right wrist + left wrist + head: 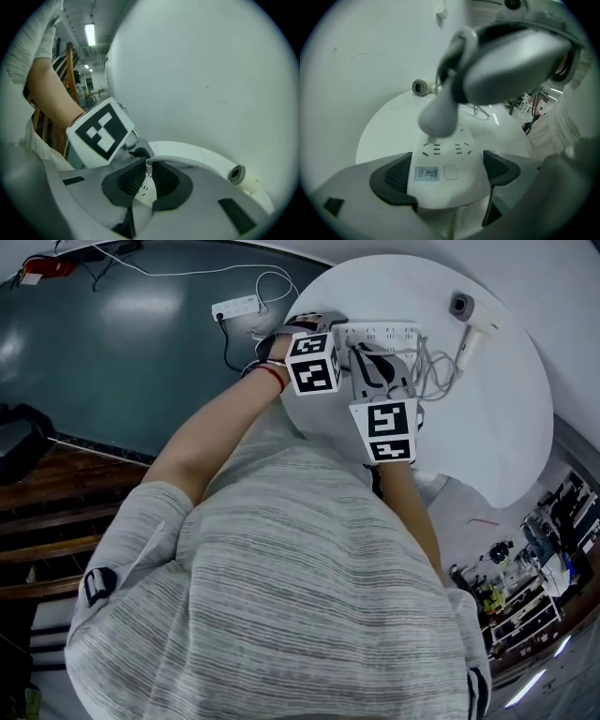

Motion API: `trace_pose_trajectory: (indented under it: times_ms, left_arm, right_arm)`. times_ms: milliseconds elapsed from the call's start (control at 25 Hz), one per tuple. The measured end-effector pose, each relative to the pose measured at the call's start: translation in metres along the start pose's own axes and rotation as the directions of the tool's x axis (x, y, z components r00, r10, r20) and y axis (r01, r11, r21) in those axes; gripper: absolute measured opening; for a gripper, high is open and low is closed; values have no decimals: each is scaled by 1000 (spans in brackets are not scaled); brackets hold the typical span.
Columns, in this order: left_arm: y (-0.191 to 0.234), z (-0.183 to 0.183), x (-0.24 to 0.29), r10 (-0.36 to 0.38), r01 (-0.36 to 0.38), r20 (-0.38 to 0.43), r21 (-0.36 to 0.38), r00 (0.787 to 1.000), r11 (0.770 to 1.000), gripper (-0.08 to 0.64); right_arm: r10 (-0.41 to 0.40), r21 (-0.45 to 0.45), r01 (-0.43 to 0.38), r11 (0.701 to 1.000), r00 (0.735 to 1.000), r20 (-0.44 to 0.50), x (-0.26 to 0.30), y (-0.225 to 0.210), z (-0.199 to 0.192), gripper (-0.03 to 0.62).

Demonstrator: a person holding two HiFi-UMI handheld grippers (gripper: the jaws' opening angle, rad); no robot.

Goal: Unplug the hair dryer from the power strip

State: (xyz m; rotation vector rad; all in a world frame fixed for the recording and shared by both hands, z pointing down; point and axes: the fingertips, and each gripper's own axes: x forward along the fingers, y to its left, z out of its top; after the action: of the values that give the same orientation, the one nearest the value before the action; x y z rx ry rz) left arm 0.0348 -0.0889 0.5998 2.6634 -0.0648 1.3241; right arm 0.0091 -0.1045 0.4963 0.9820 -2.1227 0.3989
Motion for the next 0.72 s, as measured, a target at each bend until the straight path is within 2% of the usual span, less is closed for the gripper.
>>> trace_pose_trajectory:
  times_ms: [80,440,720]
  left_arm:
    - [0,0,0,0,0,-2,-3,1000,1000,463]
    - [-2,0,3,-4,4,-6,-2,1000,1000,463]
    - [-2,2,-4,14,-15,64,9,998,1000,463]
  right_arm:
    - [3,12,-3,1000,1000,19,-1,-10,15,54]
    - [-6,148,-2,989,999,49,-21,-32,4,55]
    - [24,166,-22,986,1000,-9,-35,-19,-39,55]
